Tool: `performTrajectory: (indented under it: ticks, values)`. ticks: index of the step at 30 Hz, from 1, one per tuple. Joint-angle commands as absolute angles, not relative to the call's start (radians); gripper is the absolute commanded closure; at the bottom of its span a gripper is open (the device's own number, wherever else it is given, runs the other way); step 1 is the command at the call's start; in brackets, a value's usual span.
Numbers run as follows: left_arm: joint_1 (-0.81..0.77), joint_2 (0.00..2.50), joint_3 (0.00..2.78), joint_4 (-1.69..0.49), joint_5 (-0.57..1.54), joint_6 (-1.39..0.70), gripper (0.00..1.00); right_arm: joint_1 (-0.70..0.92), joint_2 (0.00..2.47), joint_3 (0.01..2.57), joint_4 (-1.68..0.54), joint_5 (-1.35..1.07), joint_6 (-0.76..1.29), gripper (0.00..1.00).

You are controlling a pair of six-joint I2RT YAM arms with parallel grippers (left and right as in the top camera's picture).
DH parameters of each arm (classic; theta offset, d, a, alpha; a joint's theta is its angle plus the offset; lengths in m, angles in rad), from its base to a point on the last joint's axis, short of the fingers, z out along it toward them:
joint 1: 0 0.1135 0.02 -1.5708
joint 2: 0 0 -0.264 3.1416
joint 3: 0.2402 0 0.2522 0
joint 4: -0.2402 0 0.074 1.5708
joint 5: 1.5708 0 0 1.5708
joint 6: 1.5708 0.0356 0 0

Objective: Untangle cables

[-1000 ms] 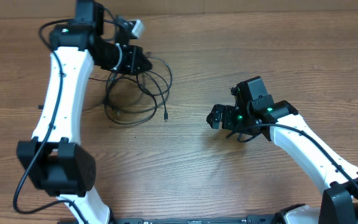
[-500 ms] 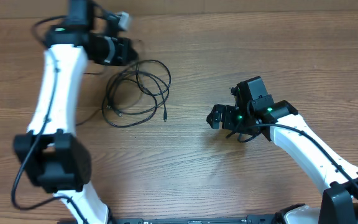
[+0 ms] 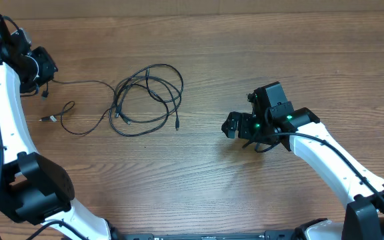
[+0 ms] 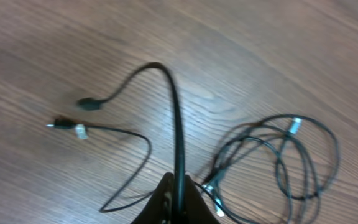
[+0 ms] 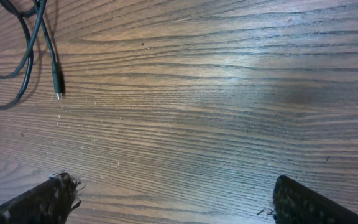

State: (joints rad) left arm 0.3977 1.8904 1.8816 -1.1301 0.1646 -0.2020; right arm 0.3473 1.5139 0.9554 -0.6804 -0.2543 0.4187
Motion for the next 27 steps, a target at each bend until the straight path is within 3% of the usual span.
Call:
performTrajectory:
  ticks: [1,8,11,13,18,21,22,23,24,27]
  values:
    - [0.404,1.933,1.885,-1.143,0.063,-0.219,0.91,0.345,1.515,0.955,-0.675,-0.244,0.419,0.0]
    - [0.404,2.011,1.885,-1.232,0.01,-0.241,0.89,0.345,1.515,0.955,-0.675,-0.244,0.419,0.0]
    - [0.404,2.061,1.885,-1.263,0.011,-0.241,0.73,0.345,1.515,0.955,-0.675,-0.244,0.419,0.0]
    - [0.404,2.114,1.885,-1.298,0.011,-0.239,0.56,0.345,1.515,0.955,-0.675,-0.244,0.419,0.0]
    - [0.405,2.221,1.885,-1.35,0.011,-0.232,0.49,0.345,1.515,0.955,-0.675,-0.244,0.419,0.0]
    - [0.405,2.283,1.885,-1.356,0.011,-0.232,0.58,0.345,1.515,0.955,-0.675,-0.244,0.419,0.0]
    - [0.405,2.293,1.885,-1.353,0.015,-0.232,0.71,0.345,1.515,0.955,-0.675,-0.244,0.419,0.0]
    - [0.406,2.295,1.885,-1.349,0.019,-0.232,0.76,0.345,1.515,0.955,-0.675,-0.244,0.419,0.0]
    - [0.406,2.295,1.885,-1.334,0.018,-0.233,0.96,0.345,1.515,0.955,-0.675,-0.244,0.419,0.0]
    - [0.418,2.294,1.901,-1.311,0.018,-0.234,0.96,0.345,1.515,0.955,-0.675,-0.244,0.419,0.0]
